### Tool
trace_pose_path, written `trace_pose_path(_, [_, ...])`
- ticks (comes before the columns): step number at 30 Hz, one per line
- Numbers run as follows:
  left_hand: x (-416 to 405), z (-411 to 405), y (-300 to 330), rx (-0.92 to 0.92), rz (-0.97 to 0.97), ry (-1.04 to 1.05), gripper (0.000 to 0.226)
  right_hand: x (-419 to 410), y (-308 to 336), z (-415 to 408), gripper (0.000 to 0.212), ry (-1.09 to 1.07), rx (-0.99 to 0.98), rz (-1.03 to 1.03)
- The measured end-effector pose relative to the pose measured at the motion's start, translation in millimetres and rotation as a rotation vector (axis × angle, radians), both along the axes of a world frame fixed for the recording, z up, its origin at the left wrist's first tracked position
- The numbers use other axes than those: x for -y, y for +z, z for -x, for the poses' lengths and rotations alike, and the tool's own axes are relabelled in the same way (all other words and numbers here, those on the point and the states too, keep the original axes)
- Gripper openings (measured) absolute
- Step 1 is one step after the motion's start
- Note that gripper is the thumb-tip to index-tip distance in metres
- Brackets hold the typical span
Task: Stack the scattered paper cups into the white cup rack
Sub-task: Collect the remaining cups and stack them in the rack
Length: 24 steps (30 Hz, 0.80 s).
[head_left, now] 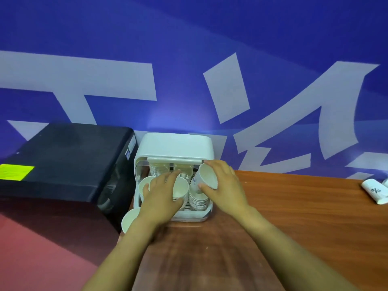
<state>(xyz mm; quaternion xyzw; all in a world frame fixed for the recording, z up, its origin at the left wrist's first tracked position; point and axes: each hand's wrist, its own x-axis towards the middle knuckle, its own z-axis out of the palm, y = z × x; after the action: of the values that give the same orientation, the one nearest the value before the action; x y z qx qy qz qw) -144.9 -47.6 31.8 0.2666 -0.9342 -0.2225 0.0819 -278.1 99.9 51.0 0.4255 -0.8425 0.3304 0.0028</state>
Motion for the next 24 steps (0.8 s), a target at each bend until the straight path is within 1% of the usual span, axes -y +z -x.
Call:
trace_pose_path(2, [1.2, -0.8, 0.5, 0.005, 0.0, 0.001, 0.076, 4.1, -12.6, -2.3, 0.064, -0.007, -0.035, -0.03])
trace_pose_path(4, [0.4, -0.2, 1.6, 0.005, 0.005, 0.001, 0.076, 3.1, -24.4, -3.5, 0.076, 0.008, -0.03, -0.151])
trace_pose_path(7, [-3.9, 1.1, 6.5, 0.01, 0.001, -0.002, 0.072, -4.9, -37.2, -3.8, 0.102, 0.079, 0.102, -0.409])
trace_pose_path(8, [-5.5, 1.4, 7.9, 0.01, -0.002, -0.008, 0.071, -7.7, -38.7, -3.1, 0.106, 0.1, 0.165, -0.438])
trace_pose_path(10, [-8.6, 1.8, 9.5, 0.016, -0.007, -0.017, 0.07, -13.3, -38.6, -0.8, 0.107, 0.127, 0.241, -0.443])
trace_pose_path(14, [-15.9, 2.6, 10.3, 0.015, 0.008, -0.014, 0.068, -26.3, -28.4, 5.6, 0.098, 0.122, 0.236, -0.385])
trace_pose_path(16, [-22.4, 4.6, 14.2, 0.003, 0.014, -0.018, 0.066, -36.7, -21.4, 10.8, 0.088, 0.107, 0.264, -0.357])
trace_pose_path(17, [-26.2, 6.2, 16.4, -0.002, 0.01, -0.026, 0.066, -43.0, -17.7, 13.9, 0.08, 0.109, 0.269, -0.377])
trace_pose_path(20, [-40.2, 11.6, 19.9, -0.015, -0.006, -0.062, 0.06, -65.6, -3.9, 19.1, 0.056, 0.147, 0.293, -0.544])
trace_pose_path(22, [-50.6, 14.6, 18.9, -0.008, -0.037, -0.092, 0.058, -80.2, 4.5, 17.8, 0.05, 0.151, 0.334, -0.591])
trace_pose_path(24, [-62.4, 19.0, 16.6, 0.001, -0.084, -0.117, 0.056, -94.3, 9.9, 17.4, 0.046, 0.128, 0.339, -0.563])
